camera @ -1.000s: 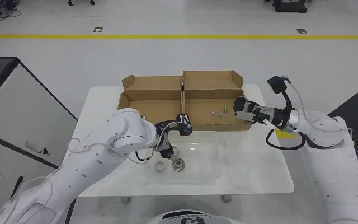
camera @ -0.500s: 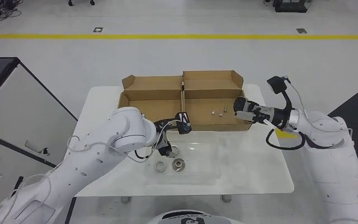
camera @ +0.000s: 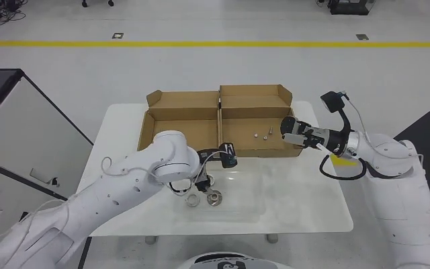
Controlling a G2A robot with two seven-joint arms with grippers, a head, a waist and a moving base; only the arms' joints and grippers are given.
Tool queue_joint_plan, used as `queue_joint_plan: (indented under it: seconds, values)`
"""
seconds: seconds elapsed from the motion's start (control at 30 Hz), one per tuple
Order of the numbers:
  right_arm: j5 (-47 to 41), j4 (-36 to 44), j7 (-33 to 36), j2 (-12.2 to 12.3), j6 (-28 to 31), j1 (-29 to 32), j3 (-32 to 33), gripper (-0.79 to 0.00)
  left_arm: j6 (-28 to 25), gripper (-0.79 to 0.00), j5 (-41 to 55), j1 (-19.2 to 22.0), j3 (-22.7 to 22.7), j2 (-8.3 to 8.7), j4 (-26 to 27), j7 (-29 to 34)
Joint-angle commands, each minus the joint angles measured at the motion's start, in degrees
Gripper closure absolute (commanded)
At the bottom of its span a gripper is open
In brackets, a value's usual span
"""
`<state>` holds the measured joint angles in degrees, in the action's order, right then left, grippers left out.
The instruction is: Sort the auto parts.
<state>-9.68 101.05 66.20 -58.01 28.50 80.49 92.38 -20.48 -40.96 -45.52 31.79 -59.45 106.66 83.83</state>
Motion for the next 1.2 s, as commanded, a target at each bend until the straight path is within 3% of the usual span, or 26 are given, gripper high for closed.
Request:
queue_joint_plan:
  seconds: [0.0,0.2,0.5,0.57,0.6,0.67,0.77,0.8,1.17]
  values:
    - [0.0,0.0,0.0,0.0,0.0,0.0,0.0,-0.785,1.2,-0.785,0.0,2.0,-2.7,-0.93,-1.6,1.2]
    - [0.0,0.0,0.0,0.0,0.0,0.0,0.0,-0.785,2.0,-0.785,0.9,5.1,-7.5,-2.97,-4.7,2.0]
    - [0.0,0.0,0.0,0.0,0.0,0.0,0.0,-0.785,2.3,-0.779,-0.6,6.4,-11.7,-4.54,-6.3,2.3]
    - [0.0,0.0,0.0,0.0,0.0,0.0,0.0,-0.785,2.2,-0.696,-0.6,6.5,-12.4,-4.70,-6.4,2.2]
    - [0.0,0.0,0.0,0.0,0.0,0.0,0.0,-0.785,2.1,-0.690,-0.6,6.5,-12.9,-4.77,-6.5,2.1]
    - [0.0,0.0,0.0,0.0,0.0,0.0,0.0,-0.785,2.1,-0.539,-0.3,6.8,-13.8,-4.86,-6.5,2.1]
    - [0.0,0.0,0.0,0.0,0.0,0.0,0.0,-0.785,1.8,-0.468,0.7,7.0,-15.0,-4.92,-6.6,1.8]
    - [0.0,0.0,0.0,0.0,0.0,0.0,0.0,-0.785,1.5,-0.413,1.4,7.0,-15.1,-4.94,-6.7,1.5]
    - [0.0,0.0,0.0,0.0,0.0,0.0,0.0,-0.785,-0.3,-0.493,2.3,6.2,-17.3,-5.03,-7.5,-0.3]
